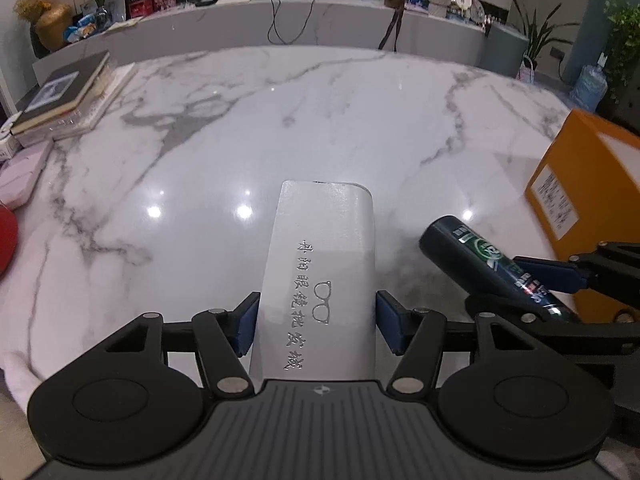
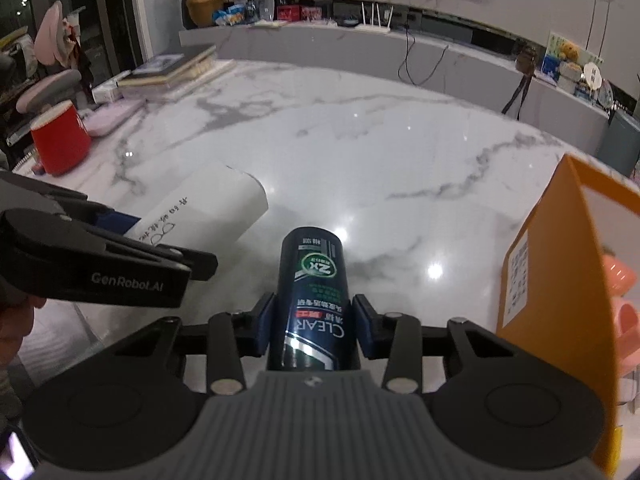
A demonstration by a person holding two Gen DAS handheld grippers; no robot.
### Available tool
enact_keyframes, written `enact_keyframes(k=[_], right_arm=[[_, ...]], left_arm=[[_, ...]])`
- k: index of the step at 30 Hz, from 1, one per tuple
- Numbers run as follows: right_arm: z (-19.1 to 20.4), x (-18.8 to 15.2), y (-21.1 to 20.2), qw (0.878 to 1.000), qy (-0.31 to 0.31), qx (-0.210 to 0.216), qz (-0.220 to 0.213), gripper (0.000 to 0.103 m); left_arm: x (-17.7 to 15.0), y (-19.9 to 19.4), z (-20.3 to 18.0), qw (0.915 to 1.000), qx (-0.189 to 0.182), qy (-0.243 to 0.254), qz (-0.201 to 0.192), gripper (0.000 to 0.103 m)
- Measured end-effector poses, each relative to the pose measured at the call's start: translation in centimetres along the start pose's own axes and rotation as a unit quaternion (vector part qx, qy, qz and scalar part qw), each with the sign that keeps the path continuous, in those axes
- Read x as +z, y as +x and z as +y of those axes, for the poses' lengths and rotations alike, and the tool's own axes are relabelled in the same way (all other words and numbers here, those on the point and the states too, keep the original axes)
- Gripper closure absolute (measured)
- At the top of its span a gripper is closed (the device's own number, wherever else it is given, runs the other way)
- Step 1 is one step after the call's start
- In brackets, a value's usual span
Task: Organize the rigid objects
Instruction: 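Lift the white roll with left tool while right tool lifts the green bottle over the box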
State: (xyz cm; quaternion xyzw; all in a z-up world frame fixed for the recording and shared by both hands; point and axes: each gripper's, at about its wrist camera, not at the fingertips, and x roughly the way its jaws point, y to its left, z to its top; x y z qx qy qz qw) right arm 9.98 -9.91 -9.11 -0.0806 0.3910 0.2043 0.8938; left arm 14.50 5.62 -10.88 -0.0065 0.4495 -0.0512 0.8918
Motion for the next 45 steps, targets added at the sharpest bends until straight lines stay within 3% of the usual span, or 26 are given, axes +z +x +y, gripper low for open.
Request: enact_keyframes(k=[14,26,31,36,45], right_arm=[[-0.9,0.8,-6.9,0.996,0.005,0.006,-0.084,0.062],[-7.1,-0.1,-14.5,0.990,0.047,-0.001,-0.129,0.062],[-12.0,-0.4,-16.4,0.993,0.059,-0.011,-0.106,0.062],[-17.8,-0.6,-17.6,0.995,0.059,-0.048,-0.064,0.062],[-26.2,-1.8,-16.1,0.991,0.064,-0.114,0.037,0.062]], left_arm=[[0.9,-6.6,-2.6,0.9972,-0.005,-0.028,-0.069,0.034],[3.1,-11.9,-8.5,0.9925,-0.059,-0.022,-0.105,0.034],[5.2,-12.1,-12.6,0.9898,-0.100,0.002,-0.102,0.034],[7.4,-11.0,-17.1,0.9852,-0.142,0.032,-0.090,0.034],[9.8,-4.7,-23.0,0.9777,-0.205,0.033,-0.030,0.034]])
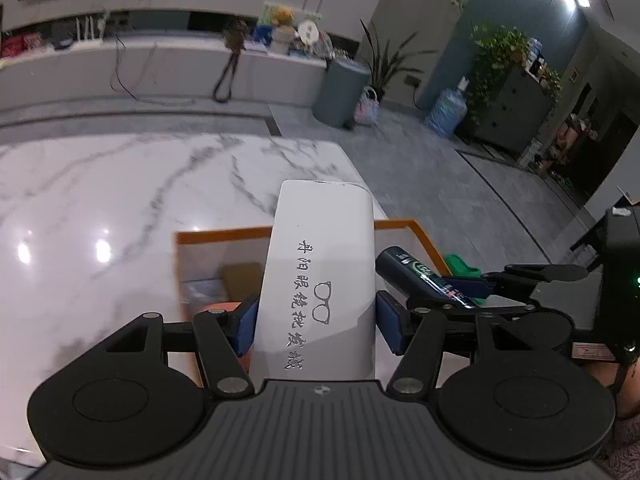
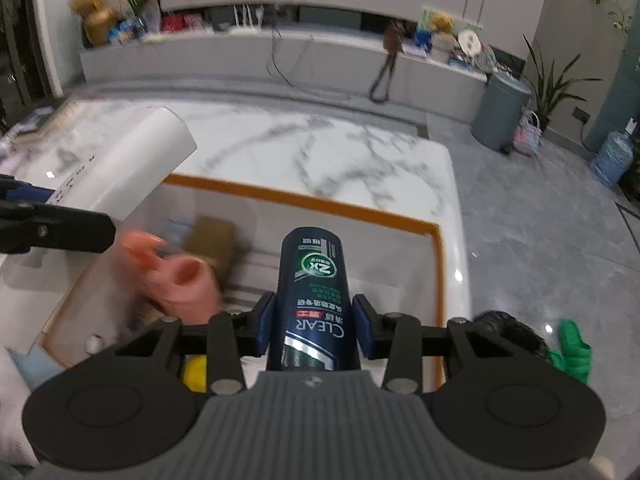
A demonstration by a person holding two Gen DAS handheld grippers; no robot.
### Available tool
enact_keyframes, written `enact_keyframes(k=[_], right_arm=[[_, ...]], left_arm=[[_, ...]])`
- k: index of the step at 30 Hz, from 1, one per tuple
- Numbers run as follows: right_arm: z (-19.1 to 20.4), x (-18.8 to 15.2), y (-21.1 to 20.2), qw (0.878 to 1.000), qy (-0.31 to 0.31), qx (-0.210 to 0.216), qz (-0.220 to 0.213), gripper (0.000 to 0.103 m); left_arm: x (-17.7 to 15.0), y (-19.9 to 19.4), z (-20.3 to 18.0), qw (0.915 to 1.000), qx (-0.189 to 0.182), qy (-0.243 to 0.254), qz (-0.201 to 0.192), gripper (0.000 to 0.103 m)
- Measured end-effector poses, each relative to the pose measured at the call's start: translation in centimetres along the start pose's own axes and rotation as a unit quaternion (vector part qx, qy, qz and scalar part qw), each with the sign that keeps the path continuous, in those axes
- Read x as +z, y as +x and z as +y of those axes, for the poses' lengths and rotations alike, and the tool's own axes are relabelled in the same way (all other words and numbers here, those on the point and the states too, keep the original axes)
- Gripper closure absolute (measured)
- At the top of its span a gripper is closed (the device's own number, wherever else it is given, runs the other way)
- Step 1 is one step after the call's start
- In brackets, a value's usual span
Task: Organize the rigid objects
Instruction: 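Lift the white roll with left tool while right tool lifts the green bottle over the box, then lower the white roll upright into the box with left tool while right tool lowers the green bottle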
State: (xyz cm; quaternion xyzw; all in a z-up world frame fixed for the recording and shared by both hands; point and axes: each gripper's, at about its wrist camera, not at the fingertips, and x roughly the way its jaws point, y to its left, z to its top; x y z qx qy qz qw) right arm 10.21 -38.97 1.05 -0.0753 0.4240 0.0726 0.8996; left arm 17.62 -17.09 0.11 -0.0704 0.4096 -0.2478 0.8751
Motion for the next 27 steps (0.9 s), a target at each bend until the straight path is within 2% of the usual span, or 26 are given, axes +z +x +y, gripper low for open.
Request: enact_keyframes(k=[4,8,13,19,24,27], right_arm=[[-0.8,0.0,2.7,0.999,-0.018,-0.021,0.044,0.062],[-0.2,-0.3,5.3,0.994,-0.070,-0.051,0.072,0.062],[0.0,-0.1,8.4,0.984,-0.119,-0.081,0.101,0.062],[0.0,-0.3,10.5,0.976,-0.151,-0.080,0.138,0.062],[-0.1,-0.3,10.8,0.974,-0.161,-0.067,0.144,0.063],[-0.5,-0.2,11.0,0.974,-0.167,-0.063,0.141,0.069]], left_arm=[[0.3,3.3,-0.3,0.9997,0.000,-0.011,0.022,0.034],[0.2,5.7,0.0,0.9988,0.004,-0.020,0.045,0.034],[0.0,7.1,-0.3,0.9978,0.010,-0.021,0.062,0.034],[0.1,8.7,-0.4,0.9964,0.011,-0.029,0.079,0.034],[-0.1,9.4,-0.5,0.9955,0.012,-0.033,0.088,0.034],[0.0,9.8,-0.6,0.9947,0.005,-0.041,0.094,0.034]])
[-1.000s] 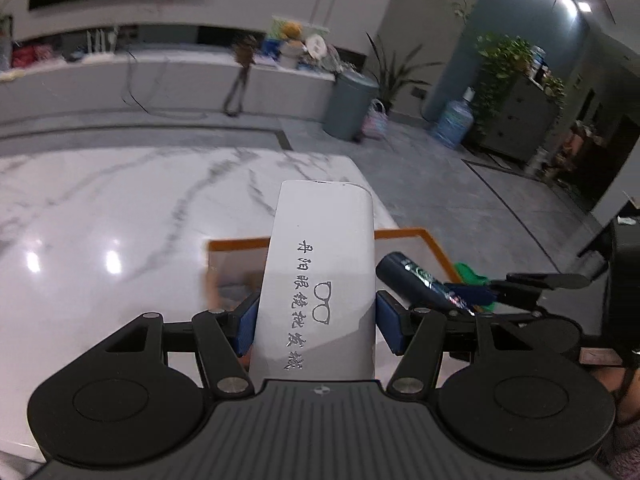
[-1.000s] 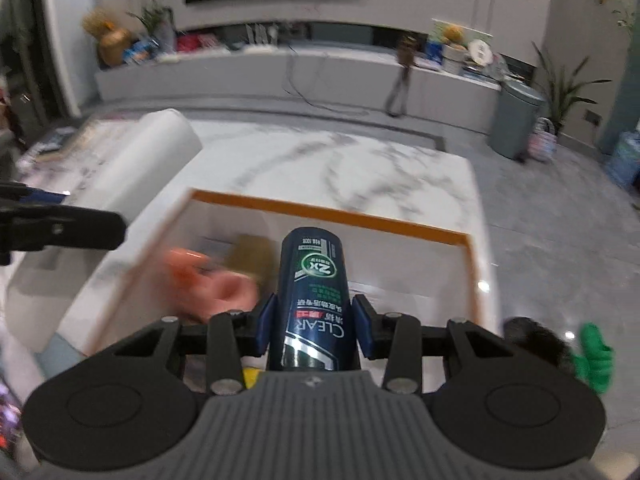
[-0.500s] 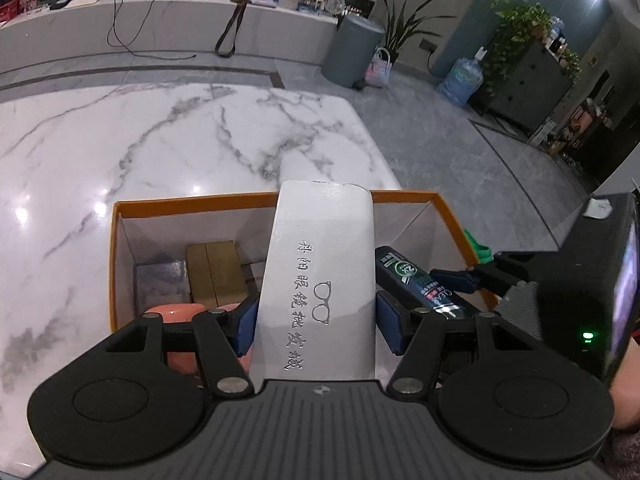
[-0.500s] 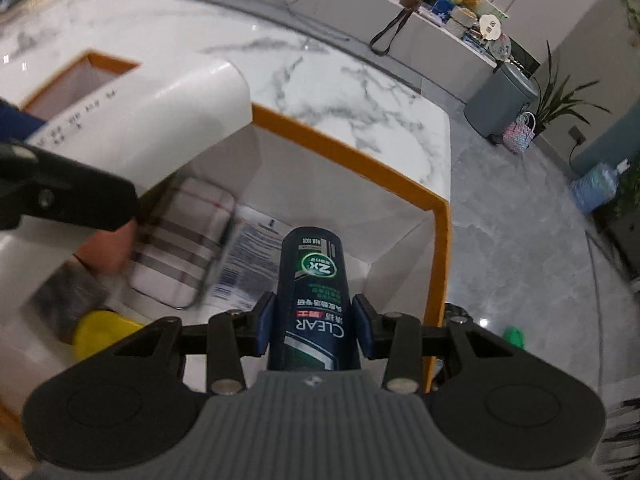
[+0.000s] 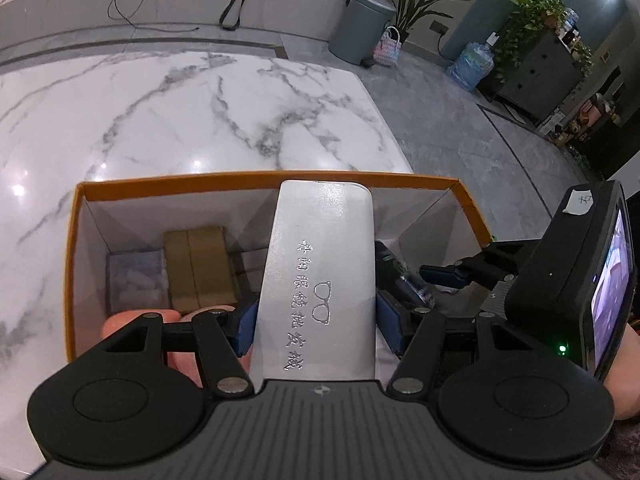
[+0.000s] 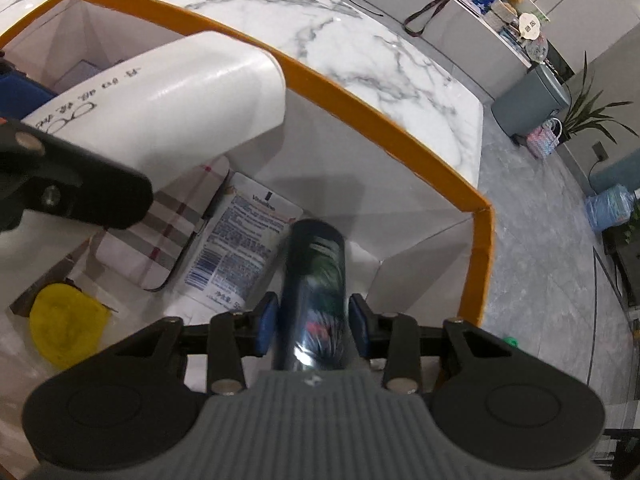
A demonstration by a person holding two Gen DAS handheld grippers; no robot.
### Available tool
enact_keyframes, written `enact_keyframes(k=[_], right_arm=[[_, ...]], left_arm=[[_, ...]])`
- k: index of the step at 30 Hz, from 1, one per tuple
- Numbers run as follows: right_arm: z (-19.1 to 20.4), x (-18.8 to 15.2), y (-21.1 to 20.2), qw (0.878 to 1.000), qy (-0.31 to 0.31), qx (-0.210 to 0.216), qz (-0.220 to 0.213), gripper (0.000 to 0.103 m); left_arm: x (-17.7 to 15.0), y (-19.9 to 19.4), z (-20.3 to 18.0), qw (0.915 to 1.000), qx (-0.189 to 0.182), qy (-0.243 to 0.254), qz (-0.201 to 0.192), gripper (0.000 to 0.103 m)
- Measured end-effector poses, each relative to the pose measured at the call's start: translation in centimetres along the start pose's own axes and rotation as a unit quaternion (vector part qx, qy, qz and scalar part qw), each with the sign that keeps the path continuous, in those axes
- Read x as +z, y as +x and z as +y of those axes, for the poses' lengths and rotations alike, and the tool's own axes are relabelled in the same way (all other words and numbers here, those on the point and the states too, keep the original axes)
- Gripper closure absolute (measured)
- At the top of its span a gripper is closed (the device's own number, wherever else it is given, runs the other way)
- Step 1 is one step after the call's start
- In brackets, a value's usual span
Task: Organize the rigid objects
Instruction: 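Lower the white roll upright into the box with left tool while right tool lowers the green bottle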
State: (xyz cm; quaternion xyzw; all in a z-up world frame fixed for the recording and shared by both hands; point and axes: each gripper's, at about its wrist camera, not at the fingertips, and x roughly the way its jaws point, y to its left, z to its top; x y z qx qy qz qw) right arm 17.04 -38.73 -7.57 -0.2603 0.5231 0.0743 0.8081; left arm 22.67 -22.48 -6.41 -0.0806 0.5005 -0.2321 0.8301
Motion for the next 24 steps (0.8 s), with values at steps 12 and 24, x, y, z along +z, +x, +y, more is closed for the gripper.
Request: enact_keyframes(k=[12,24], right_arm=[[-2.7,-1.1,-4.5,0.998,0.023,0.010,-0.064,0.069],[-2.8,-3.8,-5.9,0.995,0.028,0.015,-0.093,0.067]], left_arm=[[-0.1,1.4,-1.5,0.9988,-0.018,-0.039,0.021,0.034],[-1.5,5.3,-3.1,0.9912,0.006,-0.118,0.060,0.033]])
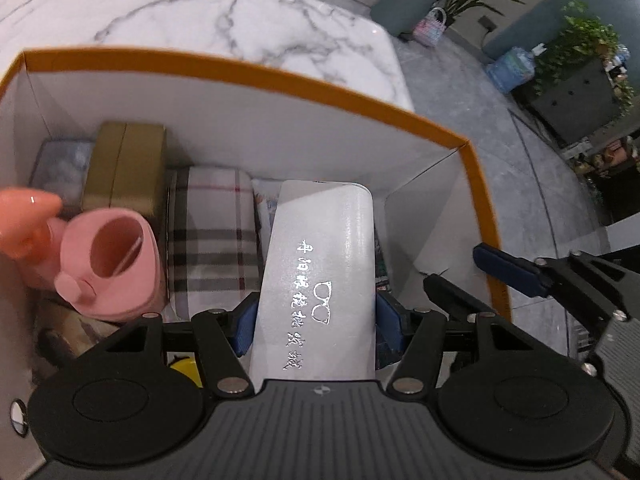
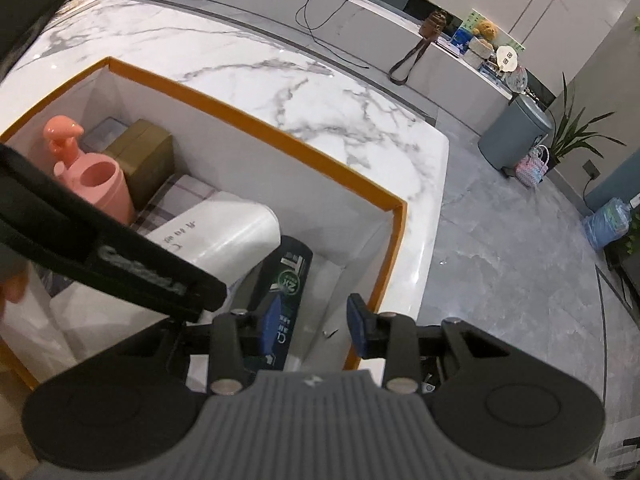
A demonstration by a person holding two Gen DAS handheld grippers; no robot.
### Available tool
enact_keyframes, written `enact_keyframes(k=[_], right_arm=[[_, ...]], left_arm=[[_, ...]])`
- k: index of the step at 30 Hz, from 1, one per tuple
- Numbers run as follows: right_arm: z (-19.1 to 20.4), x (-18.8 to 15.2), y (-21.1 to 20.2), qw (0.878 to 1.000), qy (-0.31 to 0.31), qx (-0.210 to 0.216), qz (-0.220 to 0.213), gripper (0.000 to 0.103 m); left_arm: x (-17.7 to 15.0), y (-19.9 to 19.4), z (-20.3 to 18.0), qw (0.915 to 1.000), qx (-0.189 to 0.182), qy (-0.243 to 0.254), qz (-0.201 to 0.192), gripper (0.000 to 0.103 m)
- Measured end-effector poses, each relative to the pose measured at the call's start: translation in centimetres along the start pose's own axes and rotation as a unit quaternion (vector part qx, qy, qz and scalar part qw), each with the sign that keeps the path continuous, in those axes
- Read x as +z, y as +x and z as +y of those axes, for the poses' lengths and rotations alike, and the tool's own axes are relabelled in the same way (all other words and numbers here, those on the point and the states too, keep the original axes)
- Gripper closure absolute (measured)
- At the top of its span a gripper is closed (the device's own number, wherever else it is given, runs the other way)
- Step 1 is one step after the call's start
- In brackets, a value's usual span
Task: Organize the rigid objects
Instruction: 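Lower the white roll upright into the box with left tool while right tool lowers the green bottle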
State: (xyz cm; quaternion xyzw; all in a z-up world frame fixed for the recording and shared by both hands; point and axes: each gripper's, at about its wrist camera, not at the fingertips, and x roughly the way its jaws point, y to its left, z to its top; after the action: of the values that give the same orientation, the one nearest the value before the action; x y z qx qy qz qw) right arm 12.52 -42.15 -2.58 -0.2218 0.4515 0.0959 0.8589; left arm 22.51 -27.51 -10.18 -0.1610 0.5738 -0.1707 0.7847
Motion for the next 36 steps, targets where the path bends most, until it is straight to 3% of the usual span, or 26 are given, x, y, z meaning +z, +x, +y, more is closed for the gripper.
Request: enact_keyframes(k=[8,12,18,23,28,36], right_arm=[[0.0,-1.0,0.0,1.000,0.002,0.004,-0.006,0.068],[0.1,-1.2,-0.1,1.000,0.000,0.003,-0.010,0.067],[0.2,-1.8,-0.4,1.000,-0.003,0.010,-0.013,0.067],[0.2,-2.1,-0.2,1.000,-0.006,0.026,-0.007,0.069],[0.1,-2.3,-0.2,0.999,-0.005,0.032,-0.009,0.070],[0.5,-2.3,-0.1,1.000,-0.002,0.027,-0.007,0.070]], left_arm=[[-0.3,0.9,0.6,0.9998,-0.004,-0.012,0.018,0.034],[-0.3,0.2,0.9,0.9990,-0.036,-0.017,0.024,0.032],[-1.1,-0.2,1.4,0.9993,-0.022,0.001,0.030,0.058],[-1.4,-0.1,1.8,0.9987,-0.035,-0.018,0.031,0.061],[-1.3,1.1,2.9,0.9913,-0.081,-0.087,0.057,0.068],[-0.1,2.0,3.1,0.9908,-0.072,-0.097,0.061,0.065]])
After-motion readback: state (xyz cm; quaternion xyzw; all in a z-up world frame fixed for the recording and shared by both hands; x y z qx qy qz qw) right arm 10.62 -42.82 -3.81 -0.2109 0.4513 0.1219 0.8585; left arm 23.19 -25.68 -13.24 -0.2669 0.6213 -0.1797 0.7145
